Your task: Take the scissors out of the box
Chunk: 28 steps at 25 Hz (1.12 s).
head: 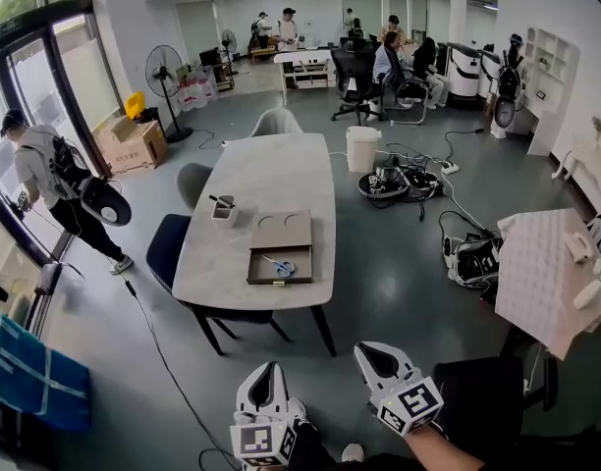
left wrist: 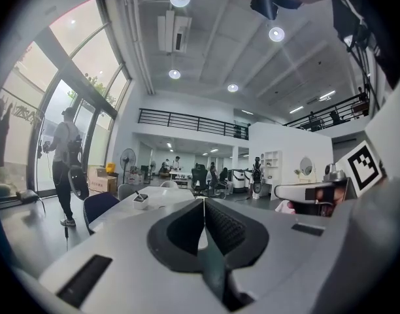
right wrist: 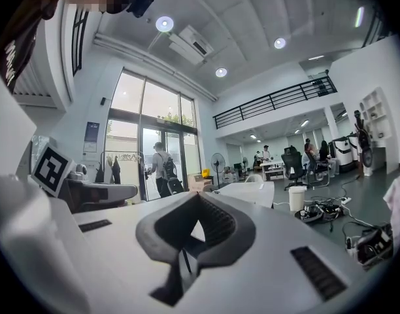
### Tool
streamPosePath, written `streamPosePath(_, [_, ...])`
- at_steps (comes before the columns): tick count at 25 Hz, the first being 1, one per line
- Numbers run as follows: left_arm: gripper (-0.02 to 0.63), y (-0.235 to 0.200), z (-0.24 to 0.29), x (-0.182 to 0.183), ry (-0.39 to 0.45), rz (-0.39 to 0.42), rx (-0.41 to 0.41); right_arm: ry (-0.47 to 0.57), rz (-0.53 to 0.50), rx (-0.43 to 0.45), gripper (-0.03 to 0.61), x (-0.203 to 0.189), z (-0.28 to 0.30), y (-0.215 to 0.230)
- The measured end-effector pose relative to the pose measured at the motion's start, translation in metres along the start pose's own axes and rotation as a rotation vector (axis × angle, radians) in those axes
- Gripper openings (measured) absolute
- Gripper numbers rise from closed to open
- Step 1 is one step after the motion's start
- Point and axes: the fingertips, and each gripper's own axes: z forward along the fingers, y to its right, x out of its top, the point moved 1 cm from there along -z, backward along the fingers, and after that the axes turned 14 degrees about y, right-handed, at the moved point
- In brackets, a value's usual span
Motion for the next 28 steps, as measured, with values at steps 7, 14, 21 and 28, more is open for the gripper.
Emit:
streamPosePath(7, [0.017, -0.041, 0.055, -0.01, -0.02, -0.009, -0.016, -0.021, -0.002, -0.005, -0.003, -0.021, 0.065, 0.014])
streamPosePath(14, [0.017, -0.094, 0.115, -0.008, -0.036, -0.017, -0.054, -0.032, -0.023, -0.023, -0.003, -0.029, 0.144, 0.021])
streamPosePath(21, [0.017, -0.144, 0.163, -0.006, -0.039, -0.028, -0.099, -0.041, -0.035, -0.071, -0.003, -0.039, 0.208, 0.025])
streamPosePath(28, [0.017, -0.167, 0.187, -0.012, -0.062, -0.041, -0.133, -0.053, -0.036, -0.133, -0.004, -0.046, 0.232, 0.038])
